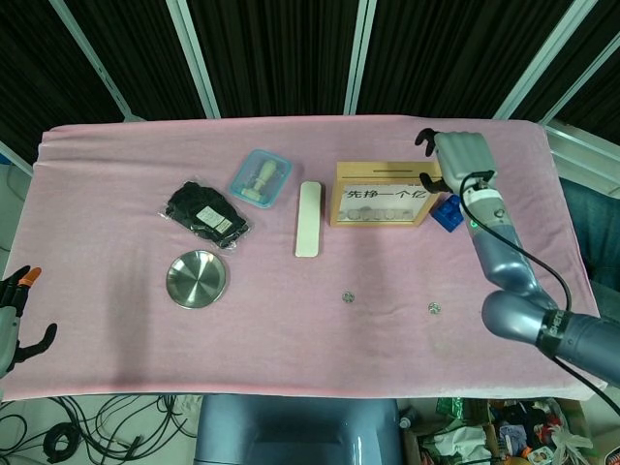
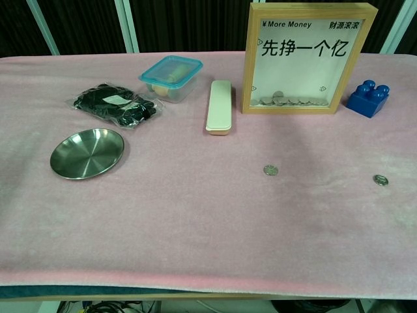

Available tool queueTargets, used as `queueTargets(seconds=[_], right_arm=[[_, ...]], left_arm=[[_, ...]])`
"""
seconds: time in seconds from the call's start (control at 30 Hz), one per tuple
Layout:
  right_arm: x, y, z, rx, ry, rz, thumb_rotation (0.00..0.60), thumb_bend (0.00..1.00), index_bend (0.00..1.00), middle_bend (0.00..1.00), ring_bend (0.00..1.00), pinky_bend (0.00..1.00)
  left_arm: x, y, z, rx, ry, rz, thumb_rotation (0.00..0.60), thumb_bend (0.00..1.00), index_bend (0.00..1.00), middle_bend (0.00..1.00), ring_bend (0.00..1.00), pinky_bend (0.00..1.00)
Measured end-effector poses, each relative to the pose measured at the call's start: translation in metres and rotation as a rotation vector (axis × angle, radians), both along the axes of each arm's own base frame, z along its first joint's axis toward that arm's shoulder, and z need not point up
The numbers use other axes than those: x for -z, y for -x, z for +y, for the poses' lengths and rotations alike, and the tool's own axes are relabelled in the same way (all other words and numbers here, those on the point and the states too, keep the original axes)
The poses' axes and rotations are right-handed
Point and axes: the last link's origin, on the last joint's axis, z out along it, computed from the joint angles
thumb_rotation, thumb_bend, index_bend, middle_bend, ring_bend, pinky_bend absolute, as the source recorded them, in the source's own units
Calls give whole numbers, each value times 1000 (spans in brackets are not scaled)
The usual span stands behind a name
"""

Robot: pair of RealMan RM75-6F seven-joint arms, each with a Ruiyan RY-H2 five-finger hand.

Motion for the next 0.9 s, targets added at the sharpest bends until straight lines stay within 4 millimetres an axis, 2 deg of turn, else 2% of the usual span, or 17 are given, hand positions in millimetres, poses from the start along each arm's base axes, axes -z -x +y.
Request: queueTargets(seconds=[0.1, 0.2, 0.33, 0.47, 0.57, 0.63, 0.9], right_arm=[[-4, 17, 27, -6, 44, 46, 600, 225, 252, 245, 323, 354], [-6, 43, 62, 7, 80, 85, 600, 220, 246, 235, 314, 322], [-5, 89, 118, 52, 124, 137, 600, 218, 236, 216, 288, 287], [6, 130, 172, 105, 119, 167, 600, 210, 212, 148, 250, 258], [19, 158, 207, 157, 102, 177, 600, 207, 211, 142, 247, 245], [25, 171, 221, 163, 106, 186, 600, 207, 211, 142, 247, 245], [35, 210, 250, 118, 163, 186, 600, 206, 211, 132, 245, 235]], left_arm=[[0, 0, 0, 3, -1, 1, 600, 371, 51, 2, 0, 28], [0, -1, -1, 10, 0, 5, 600, 371, 51, 3, 0, 28], [-1, -1, -1, 19, -6, 13, 600, 371, 52, 3, 0, 28], [-2, -1, -1, 30, -12, 26, 600, 371, 51, 4, 0, 25], [-2, -2, -1, 44, -13, 34, 600, 372, 51, 4, 0, 17], [-2, -3, -1, 64, -13, 44, 600, 372, 51, 4, 0, 13], [-2, -19, -5, 183, -10, 52, 600, 372, 51, 4, 0, 11]])
